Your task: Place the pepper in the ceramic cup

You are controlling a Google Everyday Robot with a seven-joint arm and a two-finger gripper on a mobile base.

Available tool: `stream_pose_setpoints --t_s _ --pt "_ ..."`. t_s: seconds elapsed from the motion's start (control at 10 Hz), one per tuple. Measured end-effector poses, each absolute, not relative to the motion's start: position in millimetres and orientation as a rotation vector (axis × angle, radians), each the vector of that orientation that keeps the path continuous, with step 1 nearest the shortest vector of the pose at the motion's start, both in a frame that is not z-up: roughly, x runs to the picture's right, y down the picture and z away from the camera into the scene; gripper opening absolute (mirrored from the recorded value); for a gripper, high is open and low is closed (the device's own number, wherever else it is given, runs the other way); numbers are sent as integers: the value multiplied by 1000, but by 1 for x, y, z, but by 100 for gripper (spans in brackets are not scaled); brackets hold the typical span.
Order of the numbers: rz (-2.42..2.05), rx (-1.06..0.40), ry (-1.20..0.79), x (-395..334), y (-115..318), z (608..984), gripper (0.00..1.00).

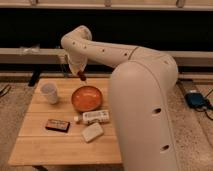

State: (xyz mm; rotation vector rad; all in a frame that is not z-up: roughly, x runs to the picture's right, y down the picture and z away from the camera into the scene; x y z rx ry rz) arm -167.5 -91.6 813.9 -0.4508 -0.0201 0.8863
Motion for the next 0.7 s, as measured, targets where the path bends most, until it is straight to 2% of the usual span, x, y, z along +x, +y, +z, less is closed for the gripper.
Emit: stream_pose_setpoints --t_s 0.3,0.7 --pt "878 -518 -69 -205 -60 824 18" --pt "852 -521 -123 -227 -64 830 18"
